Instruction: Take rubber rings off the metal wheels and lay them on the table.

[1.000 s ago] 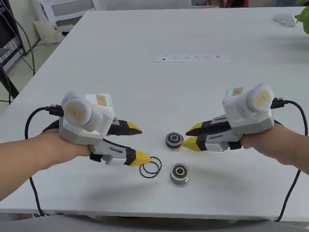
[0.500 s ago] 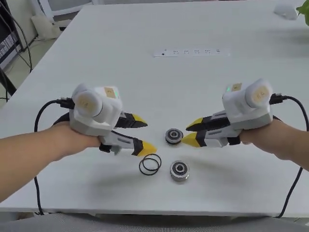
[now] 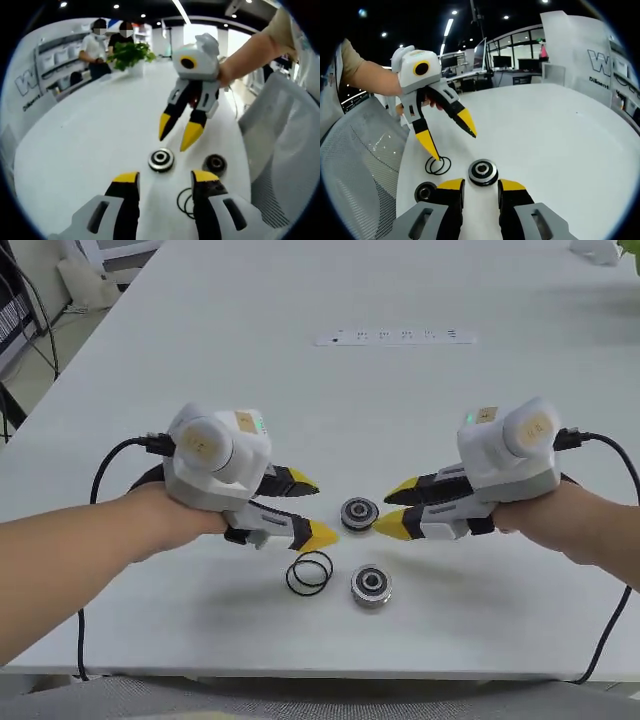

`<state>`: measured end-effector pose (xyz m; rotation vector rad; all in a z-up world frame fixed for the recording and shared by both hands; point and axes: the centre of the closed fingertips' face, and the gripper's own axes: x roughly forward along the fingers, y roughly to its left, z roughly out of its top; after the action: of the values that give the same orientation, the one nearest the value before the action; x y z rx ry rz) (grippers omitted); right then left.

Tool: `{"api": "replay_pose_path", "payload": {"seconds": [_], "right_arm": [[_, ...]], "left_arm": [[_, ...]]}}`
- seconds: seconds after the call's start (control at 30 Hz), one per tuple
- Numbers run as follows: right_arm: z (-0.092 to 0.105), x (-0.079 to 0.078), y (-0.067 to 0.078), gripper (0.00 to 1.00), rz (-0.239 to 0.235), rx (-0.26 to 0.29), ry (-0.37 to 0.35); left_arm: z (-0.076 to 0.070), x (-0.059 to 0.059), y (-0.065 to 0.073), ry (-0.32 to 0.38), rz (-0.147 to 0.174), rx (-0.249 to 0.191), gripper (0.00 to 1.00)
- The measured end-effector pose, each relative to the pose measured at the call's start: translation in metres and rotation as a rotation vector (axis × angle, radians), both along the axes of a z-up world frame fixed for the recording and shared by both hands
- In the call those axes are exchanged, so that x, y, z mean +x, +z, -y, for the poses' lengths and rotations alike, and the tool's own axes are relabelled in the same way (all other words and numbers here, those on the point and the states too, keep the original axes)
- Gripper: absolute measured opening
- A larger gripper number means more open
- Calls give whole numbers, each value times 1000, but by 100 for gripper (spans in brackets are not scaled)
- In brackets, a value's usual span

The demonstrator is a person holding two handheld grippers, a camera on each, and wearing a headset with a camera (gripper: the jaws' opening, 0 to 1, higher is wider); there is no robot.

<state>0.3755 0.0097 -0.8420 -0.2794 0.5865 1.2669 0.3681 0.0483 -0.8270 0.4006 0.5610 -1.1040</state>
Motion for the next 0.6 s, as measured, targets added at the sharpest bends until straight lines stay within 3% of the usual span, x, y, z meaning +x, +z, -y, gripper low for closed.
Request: {"api": "replay_pose_path", "payload": {"seconds": [0.6], "right_arm": [[1, 4, -4, 27, -14, 5, -8]], "left_arm": [[17, 12, -6, -7, -8, -14, 32]]}}
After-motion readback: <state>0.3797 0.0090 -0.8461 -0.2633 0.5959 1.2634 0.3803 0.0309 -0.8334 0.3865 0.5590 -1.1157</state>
